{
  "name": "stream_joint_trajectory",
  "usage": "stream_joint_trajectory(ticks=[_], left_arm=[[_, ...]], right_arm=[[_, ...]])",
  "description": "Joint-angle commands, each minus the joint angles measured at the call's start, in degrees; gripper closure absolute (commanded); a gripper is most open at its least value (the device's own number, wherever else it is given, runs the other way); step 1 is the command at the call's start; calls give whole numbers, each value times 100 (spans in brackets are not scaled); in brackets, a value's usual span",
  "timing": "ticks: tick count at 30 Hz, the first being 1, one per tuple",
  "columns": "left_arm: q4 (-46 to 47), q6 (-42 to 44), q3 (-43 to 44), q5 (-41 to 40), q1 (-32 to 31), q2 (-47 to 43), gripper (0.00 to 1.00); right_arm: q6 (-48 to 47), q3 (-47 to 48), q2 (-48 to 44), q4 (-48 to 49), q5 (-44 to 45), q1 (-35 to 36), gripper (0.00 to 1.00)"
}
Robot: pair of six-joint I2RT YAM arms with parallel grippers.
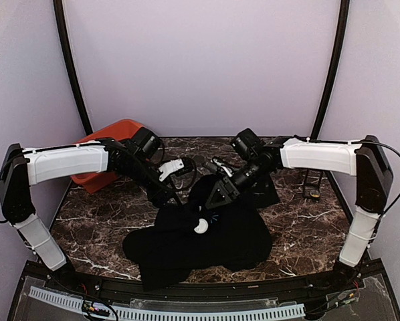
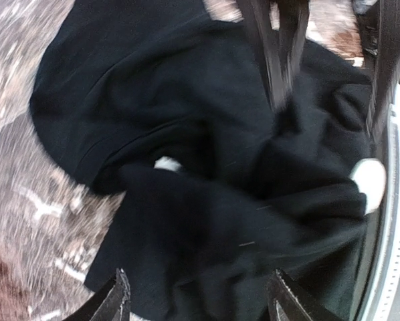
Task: Pin the brooch onto the clothing
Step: Place the clothing with brooches at the center of the board.
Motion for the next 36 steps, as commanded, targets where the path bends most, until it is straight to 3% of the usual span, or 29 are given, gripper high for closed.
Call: stream_joint_trajectory(ticks=[1, 6, 9, 14, 25, 28, 33, 35, 36], left_arm=[[-332, -330, 150, -437, 237, 389, 30], [-593, -243, 244, 172, 252, 787, 29], [-674, -165, 259, 664, 253, 907, 28], [-736, -76, 255, 901, 249, 968, 27], [-782, -42, 284, 1019, 209, 1105, 29], [-779, -26, 296, 1057, 200, 1116, 33], [-806, -16, 323, 1145, 200, 1142, 43], [-809, -20, 337, 1134, 199, 1143, 51], [-810, -26, 340, 1104, 199, 1147, 62]], right_arm=[[-11, 570, 342, -236, 1847, -574, 44], [153, 1917, 1428, -613, 2513, -713, 44], [199, 2686, 2107, -927, 2607, -682, 38], [280, 3564, 2884, -1280, 3202, -549, 34], [516, 4259, 3605, -1357, 3560, -250, 35], [516, 4471, 3799, -1352, 3506, -214, 46], [587, 4561, 4051, -1329, 3553, -238, 90], [719, 4422, 4025, -1267, 3659, -324, 100], [783, 4330, 3987, -1227, 3714, -388, 100]])
